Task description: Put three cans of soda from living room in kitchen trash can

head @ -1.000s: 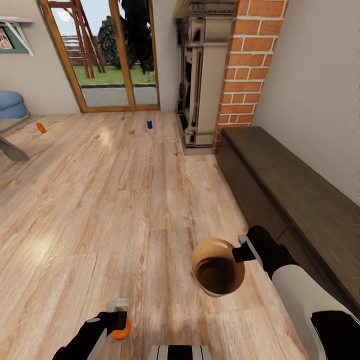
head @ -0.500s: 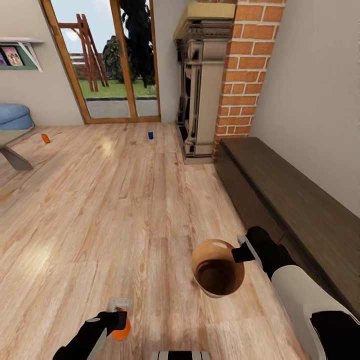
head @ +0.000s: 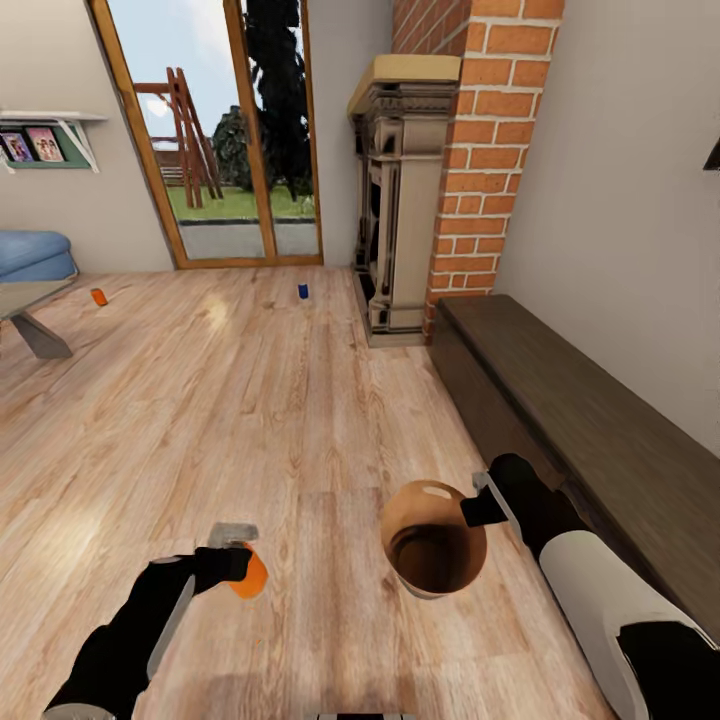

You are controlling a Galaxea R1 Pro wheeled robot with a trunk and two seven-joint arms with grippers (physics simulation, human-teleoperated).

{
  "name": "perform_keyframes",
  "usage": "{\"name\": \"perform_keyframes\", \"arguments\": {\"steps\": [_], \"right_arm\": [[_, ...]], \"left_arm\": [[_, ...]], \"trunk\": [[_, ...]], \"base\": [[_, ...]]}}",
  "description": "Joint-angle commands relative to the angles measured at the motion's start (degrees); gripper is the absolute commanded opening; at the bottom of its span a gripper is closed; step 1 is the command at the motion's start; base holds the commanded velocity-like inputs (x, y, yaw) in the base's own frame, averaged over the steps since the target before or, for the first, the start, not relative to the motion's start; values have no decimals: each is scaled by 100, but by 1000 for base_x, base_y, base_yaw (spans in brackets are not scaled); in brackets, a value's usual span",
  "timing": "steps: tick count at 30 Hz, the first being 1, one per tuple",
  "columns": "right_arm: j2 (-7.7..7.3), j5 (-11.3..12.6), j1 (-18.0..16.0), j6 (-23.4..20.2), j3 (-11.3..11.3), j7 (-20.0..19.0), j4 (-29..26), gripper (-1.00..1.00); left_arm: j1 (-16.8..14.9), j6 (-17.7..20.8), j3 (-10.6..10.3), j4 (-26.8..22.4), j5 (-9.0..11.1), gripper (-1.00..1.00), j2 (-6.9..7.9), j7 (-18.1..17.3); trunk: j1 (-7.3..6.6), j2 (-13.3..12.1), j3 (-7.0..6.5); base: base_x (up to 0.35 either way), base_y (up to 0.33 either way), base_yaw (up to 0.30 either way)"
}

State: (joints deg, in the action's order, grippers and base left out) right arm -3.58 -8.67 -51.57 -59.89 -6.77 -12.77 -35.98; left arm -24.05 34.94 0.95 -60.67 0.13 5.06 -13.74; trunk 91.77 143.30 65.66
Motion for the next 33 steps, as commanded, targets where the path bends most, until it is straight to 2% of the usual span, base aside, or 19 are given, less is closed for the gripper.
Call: {"name": "perform_keyframes", "arguments": {"steps": [1,3,5,8,9,11,14,16,18,20,21,22,23,24,25,28,31,33], "right_arm": [[32,138,-2,-11,7,-24,0,-100],[83,138,-2,-11,5,-24,25,-100],[128,148,-2,-11,-25,-30,140,-100],[235,156,-2,-11,-81,-41,324,-100],[261,158,-2,-11,-88,-43,342,-100],[380,159,-2,-11,-109,-49,435,-100],[513,157,-2,-11,-154,-52,537,-100],[584,156,-2,-11,-256,-55,585,-100],[673,161,-2,-11,-371,-57,619,-100],[713,162,-5,-11,-402,-58,628,-100],[762,162,-9,-11,-429,-58,636,-100],[779,163,-11,-11,-434,-58,638,-100],[806,163,-14,-11,-442,-60,640,-100],[817,165,-17,-11,-445,-65,641,-100],[832,166,-21,-11,-450,-110,642,-100],[845,165,-26,-11,-445,-246,643,-100],[855,165,-38,-11,-458,-522,644,-100],[856,165,-44,-11,-461,-567,644,-100]], "left_arm": [[-1,319,5,-396,28,-100,172,-140],[-94,893,14,-1051,42,-100,480,-346],[-391,1447,10,-1526,45,-100,634,-567],[-1246,2273,-2,-1805,22,-100,769,-890],[-1407,2364,-7,-1814,17,-100,791,-968],[-2129,2506,-37,-1744,-3,-100,881,-1471],[-2615,2506,-54,-1509,-5,-100,894,-1890],[-2953,2506,-61,-1202,-6,-100,872,-2181],[-3448,2506,-105,-714,-5,-100,832,-2570],[-3645,2506,-177,-463,-5,-100,802,-2825],[-3832,2506,-390,-89,-6,-100,695,-3303],[-3871,2506,-479,15,-8,-100,644,-3451],[-3928,2506,-667,192,-14,-100,549,-3680],[-3948,2506,-765,272,-18,-100,509,-3763],[-3977,2506,-956,420,-22,-100,450,-3886],[-4002,2506,-1205,621,-26,-100,374,-3996],[-4021,2506,-1691,949,-45,-100,138,-4077],[-4024,2506,-1922,1044,-50,-100,78,-4086]], "trunk": [[-2,-2,-23],[-7,-4,-67],[-32,-45,-107],[-98,-166,-161],[-120,-206,-179],[-164,-286,-215],[-229,-406,-269],[-273,-487,-305],[-273,-487,-305],[-273,-487,-305],[-273,-487,-305],[-273,-487,-305],[-273,-487,-305],[-273,-487,-305],[-273,-487,-305],[-273,-487,-305],[-273,-487,-305],[-273,-487,-305]], "base": [[0,0,0],[0,0,0],[0,0,0],[0,0,0],[0,0,0],[0,0,0],[0,0,0],[0,0,0],[0,0,0],[0,0,0],[0,0,0],[0,0,0],[0,0,0],[0,0,0],[0,0,0],[0,0,0],[0,0,0],[0,0,0]]}}
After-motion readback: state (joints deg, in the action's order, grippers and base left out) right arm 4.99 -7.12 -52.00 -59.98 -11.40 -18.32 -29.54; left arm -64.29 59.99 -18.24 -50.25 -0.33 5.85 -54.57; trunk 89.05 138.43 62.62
